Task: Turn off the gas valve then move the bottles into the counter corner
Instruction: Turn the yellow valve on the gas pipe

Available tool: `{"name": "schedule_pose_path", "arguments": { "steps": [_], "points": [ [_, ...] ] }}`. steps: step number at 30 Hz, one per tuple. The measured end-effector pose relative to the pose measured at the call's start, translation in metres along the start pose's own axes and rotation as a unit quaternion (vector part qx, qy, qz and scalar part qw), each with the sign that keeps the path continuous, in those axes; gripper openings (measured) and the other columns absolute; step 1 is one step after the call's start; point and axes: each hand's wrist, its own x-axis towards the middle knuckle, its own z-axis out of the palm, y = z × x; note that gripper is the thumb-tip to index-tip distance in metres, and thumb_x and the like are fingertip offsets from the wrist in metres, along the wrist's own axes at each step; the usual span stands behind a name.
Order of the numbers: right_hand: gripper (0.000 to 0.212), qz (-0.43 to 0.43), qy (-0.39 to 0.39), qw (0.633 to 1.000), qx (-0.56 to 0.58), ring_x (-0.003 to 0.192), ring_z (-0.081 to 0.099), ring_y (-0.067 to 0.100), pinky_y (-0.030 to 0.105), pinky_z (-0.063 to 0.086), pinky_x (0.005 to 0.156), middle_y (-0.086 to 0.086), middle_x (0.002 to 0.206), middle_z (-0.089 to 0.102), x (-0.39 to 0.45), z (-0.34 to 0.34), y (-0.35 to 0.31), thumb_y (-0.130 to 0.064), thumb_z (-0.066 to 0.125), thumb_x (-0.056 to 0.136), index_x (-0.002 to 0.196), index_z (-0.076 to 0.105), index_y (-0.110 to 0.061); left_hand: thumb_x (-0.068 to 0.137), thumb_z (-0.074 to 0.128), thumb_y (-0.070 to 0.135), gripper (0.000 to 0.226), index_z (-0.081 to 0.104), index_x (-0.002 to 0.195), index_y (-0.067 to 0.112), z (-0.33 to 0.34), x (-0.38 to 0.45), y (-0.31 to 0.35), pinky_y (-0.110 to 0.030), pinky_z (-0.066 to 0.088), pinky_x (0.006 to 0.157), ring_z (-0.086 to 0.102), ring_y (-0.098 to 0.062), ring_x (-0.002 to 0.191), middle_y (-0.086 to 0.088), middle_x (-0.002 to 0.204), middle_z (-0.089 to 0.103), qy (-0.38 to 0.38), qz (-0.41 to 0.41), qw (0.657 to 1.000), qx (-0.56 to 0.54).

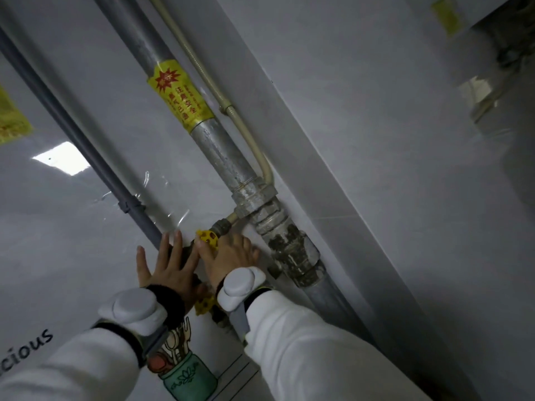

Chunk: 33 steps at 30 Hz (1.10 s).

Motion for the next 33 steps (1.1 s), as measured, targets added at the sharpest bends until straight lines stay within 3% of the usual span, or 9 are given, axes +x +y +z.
{"name": "schedule_pose_path", "arguments": {
  "steps": [3, 7, 11, 16, 23, 27, 33],
  "points": [
    [0.061, -0.017, -0.071, 0.997, 0.024, 0.135, 0.022, 0.034, 0.056, 0.015, 0.111, 0.016, 0.146, 0.029, -0.01, -0.002, 0.005, -0.05, 0.039, 0.088, 0.133, 0.033, -0.009, 0.084, 0.033, 0.058, 0.076, -0.012, 0.14, 0.034, -0.001, -0.003, 0.003, -0.062, -0.013, 0.11, -0.024, -0.027, 0.14, -0.007, 0.154, -0.022, -0.011, -0.012, 1.0, -0.007],
    [0.072, 0.017, -0.054, 0.998, 0.02, 0.142, 0.012, 0.026, 0.053, 0.01, 0.114, 0.014, 0.152, 0.021, -0.03, 0.01, 0.0, -0.056, 0.036, 0.086, 0.142, 0.015, -0.016, 0.087, 0.027, 0.053, 0.072, -0.019, 0.138, 0.033, 0.001, -0.003, 0.004, -0.061, -0.014, 0.11, -0.025, -0.026, 0.14, -0.006, 0.153, -0.024, 0.001, -0.027, 1.0, -0.011],
    [0.081, 0.019, -0.083, 0.996, 0.006, 0.145, -0.002, 0.018, 0.053, 0.0, 0.116, 0.01, 0.157, 0.003, -0.041, 0.01, -0.003, -0.057, 0.033, 0.086, 0.145, -0.004, -0.016, 0.087, 0.022, 0.05, 0.067, -0.022, 0.137, 0.036, 0.012, -0.009, 0.006, -0.06, -0.011, 0.111, -0.022, -0.024, 0.141, -0.003, 0.154, -0.022, 0.013, -0.034, 0.999, -0.024],
    [0.081, -0.03, -0.086, 0.995, -0.049, 0.144, -0.008, 0.016, 0.054, -0.006, 0.116, 0.005, 0.158, -0.005, -0.075, 0.017, 0.011, -0.062, 0.029, 0.085, 0.144, -0.005, -0.019, 0.087, 0.025, 0.05, 0.071, -0.025, 0.135, 0.036, 0.031, -0.039, -0.003, -0.06, -0.015, 0.11, -0.027, -0.022, 0.139, -0.003, 0.152, -0.028, -0.004, -0.031, 0.996, -0.084],
    [0.083, -0.062, -0.13, 0.976, -0.162, 0.144, -0.009, 0.02, 0.055, -0.007, 0.114, 0.006, 0.157, -0.007, -0.146, 0.061, 0.023, -0.064, 0.026, 0.083, 0.144, -0.006, -0.017, 0.08, 0.025, 0.067, 0.08, -0.017, 0.139, 0.033, 0.093, -0.131, -0.058, -0.06, -0.008, 0.112, -0.019, -0.025, 0.142, -0.006, 0.155, -0.019, -0.031, -0.058, 0.993, -0.1],
    [0.083, -0.078, -0.193, 0.965, -0.161, 0.144, -0.011, 0.018, 0.053, -0.008, 0.114, 0.006, 0.157, -0.009, -0.204, 0.111, -0.007, -0.065, 0.024, 0.083, 0.144, -0.007, -0.017, 0.08, 0.021, 0.066, 0.08, -0.018, 0.139, 0.03, 0.125, -0.193, -0.101, -0.058, -0.01, 0.112, -0.02, -0.025, 0.141, -0.007, 0.154, -0.02, -0.073, -0.094, 0.986, -0.115],
    [0.079, -0.089, -0.251, 0.957, -0.118, 0.144, -0.008, 0.015, 0.044, -0.004, 0.119, 0.006, 0.157, -0.008, -0.299, 0.163, -0.04, -0.054, 0.029, 0.089, 0.143, -0.007, -0.01, 0.086, 0.04, 0.049, 0.08, -0.005, 0.143, 0.016, 0.158, -0.297, -0.159, -0.047, 0.002, 0.117, -0.011, -0.03, 0.143, -0.016, 0.154, -0.014, -0.097, -0.061, 0.971, -0.209]
  ]
}}
